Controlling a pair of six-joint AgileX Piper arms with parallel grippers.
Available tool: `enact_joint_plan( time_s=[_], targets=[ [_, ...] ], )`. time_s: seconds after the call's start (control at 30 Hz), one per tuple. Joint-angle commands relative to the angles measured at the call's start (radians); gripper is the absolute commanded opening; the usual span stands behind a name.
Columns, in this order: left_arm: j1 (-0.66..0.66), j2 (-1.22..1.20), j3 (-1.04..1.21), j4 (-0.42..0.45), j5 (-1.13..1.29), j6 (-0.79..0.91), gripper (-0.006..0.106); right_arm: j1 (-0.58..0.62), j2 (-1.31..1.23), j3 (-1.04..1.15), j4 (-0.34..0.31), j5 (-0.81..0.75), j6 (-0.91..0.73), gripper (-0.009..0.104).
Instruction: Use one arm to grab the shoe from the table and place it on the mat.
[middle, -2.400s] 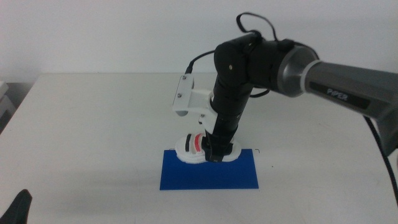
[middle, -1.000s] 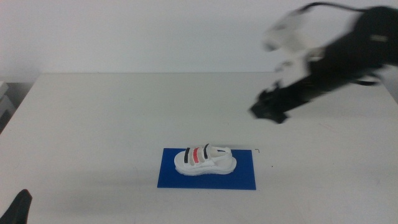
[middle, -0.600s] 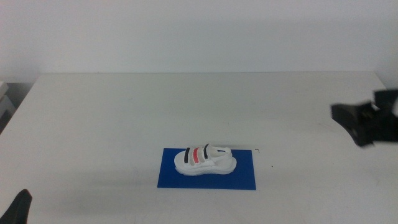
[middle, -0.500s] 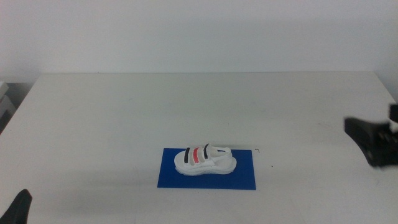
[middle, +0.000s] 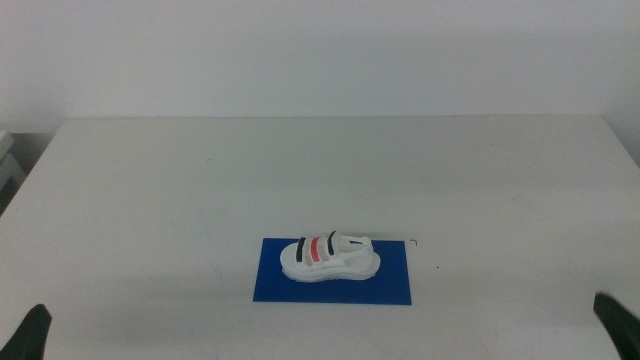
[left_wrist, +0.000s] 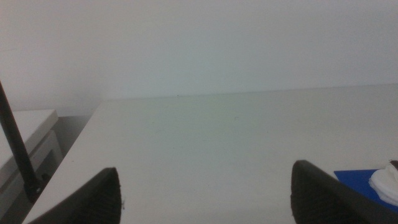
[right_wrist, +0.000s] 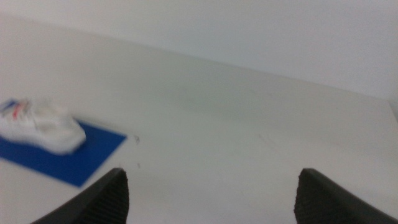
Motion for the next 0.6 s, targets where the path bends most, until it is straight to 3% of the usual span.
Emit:
enact_joint_plan(
  time_s=[0.0, 0.3, 0.57],
  targets=[
    [-0.005, -0.013, 0.007, -0.010, -0.082, -0.005, 0.094, -0.009, -0.043, 0.019, -0.055, -0.075, -0.005, 0.075],
    [-0.005, -0.013, 0.007, -0.010, -0.082, -0.005, 0.094, -0.009, -0.242, 0.168, -0.067, -0.075, -0.005, 0.075],
    [-0.005, -0.013, 0.007, -0.010, -0.082, -0.005, 0.094, -0.009, -0.353, 0.167, -0.068, -0.048, -0.006, 0.075]
  ],
)
